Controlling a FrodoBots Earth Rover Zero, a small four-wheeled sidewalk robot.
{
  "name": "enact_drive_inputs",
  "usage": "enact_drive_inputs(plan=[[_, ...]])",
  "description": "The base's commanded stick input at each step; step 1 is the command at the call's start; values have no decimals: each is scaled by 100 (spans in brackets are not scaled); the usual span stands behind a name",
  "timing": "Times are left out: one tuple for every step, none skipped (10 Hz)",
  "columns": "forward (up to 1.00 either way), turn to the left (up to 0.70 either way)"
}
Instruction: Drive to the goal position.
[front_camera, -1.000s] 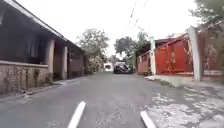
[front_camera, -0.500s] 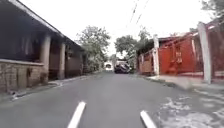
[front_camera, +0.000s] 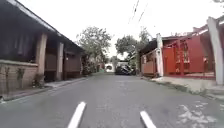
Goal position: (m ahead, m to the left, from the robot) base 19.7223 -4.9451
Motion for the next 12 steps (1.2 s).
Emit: enact_drive_inputs(plan=[[85,0],[85,0],[85,0],[85,0],[85,0],[85,0],[85,0],[85,0],[85,0],[85,0],[85,0],[85,0]])
